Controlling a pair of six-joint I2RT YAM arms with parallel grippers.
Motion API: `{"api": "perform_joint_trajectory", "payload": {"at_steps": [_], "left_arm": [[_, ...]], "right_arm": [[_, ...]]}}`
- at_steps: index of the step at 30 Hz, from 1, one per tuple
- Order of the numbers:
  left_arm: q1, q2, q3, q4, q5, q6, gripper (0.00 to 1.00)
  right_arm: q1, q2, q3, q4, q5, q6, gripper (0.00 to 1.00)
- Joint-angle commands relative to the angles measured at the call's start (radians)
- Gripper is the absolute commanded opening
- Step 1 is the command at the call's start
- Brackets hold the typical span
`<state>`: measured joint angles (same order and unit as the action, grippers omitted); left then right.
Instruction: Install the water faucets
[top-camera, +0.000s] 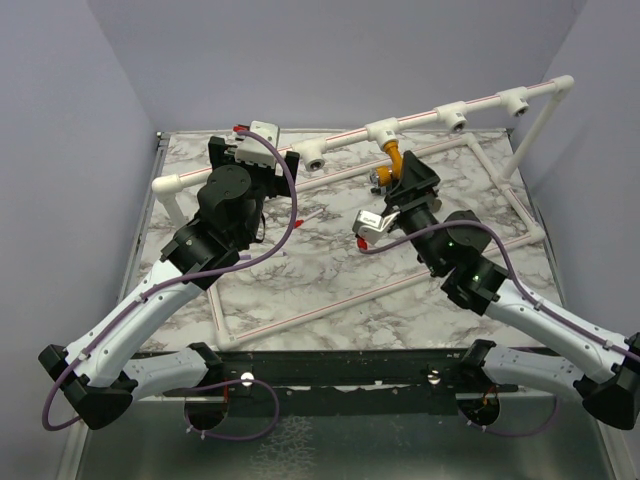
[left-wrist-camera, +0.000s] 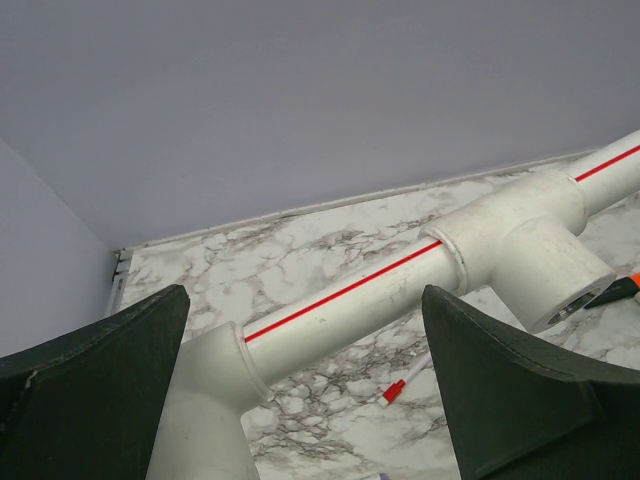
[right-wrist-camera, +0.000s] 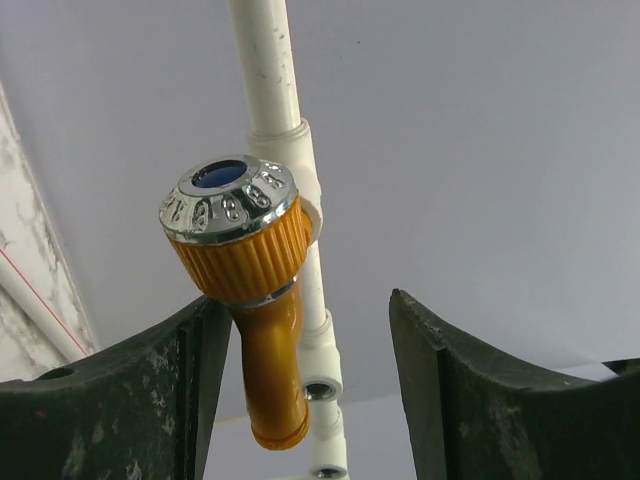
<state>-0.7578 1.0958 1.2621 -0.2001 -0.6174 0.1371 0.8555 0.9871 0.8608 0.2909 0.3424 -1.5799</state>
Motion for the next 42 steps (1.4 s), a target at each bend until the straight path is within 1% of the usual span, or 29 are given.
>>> {"api": "perform_joint_trajectory", "payload": {"at_steps": [1, 5, 7, 9, 10, 13, 14, 17, 19, 26, 32, 36, 42], "left_arm": [[-0.012, 0.06, -0.05, -0.198, 0.06, -0.082, 0.99], [-0.012, 0.062, -0.052, -0.197, 0.058, -0.081, 0.99], [-0.012, 0.063, -0.052, -0.197, 0.056, -0.08, 0.99], [-0.012, 0.065, -0.052, -0.197, 0.057, -0.08, 0.99], [-0.012, 0.065, -0.051, -0.197, 0.056, -0.08, 0.99], [-0.012, 0.063, -0.05, -0.197, 0.057, -0.08, 0.99], [-0.012, 0.063, -0.052, -0.197, 0.055, -0.08, 0.99], [-0.012, 0.059, -0.052, -0.198, 0.053, -0.079, 0.99], [-0.012, 0.06, -0.052, -0.196, 0.05, -0.077, 0.99], [-0.012, 0.061, -0.052, -0.197, 0.052, -0.078, 0.99], [-0.012, 0.059, -0.055, -0.197, 0.054, -0.08, 0.99], [-0.014, 0.056, -0.057, -0.195, 0.057, -0.081, 0.99], [-0.014, 0.05, -0.063, -0.194, 0.057, -0.08, 0.99]], "right_arm": [[0.003, 0.024, -0.015, 0.065, -0.028, -0.088, 0.66], [0.004, 0.045, -0.019, 0.071, -0.029, -0.086, 0.58], [0.004, 0.056, -0.021, 0.075, -0.027, -0.078, 0.51], [0.003, 0.063, -0.022, 0.081, -0.026, -0.067, 0.42], [0.003, 0.067, -0.023, 0.084, -0.026, -0.06, 0.35], [0.003, 0.075, -0.029, 0.103, -0.016, -0.031, 0.09], [0.003, 0.077, -0.031, 0.112, -0.011, -0.013, 0.02], [0.006, 0.076, -0.041, 0.142, 0.002, 0.082, 0.0], [0.011, 0.076, -0.044, 0.182, 0.006, 0.195, 0.01], [0.012, 0.072, -0.007, 0.258, 0.006, 0.746, 0.01], [0.011, 0.065, 0.002, 0.292, 0.056, 1.208, 0.01], [0.012, 0.068, -0.004, 0.294, 0.142, 1.503, 0.0], [0.012, 0.073, -0.026, 0.296, 0.271, 1.864, 0.0]]}}
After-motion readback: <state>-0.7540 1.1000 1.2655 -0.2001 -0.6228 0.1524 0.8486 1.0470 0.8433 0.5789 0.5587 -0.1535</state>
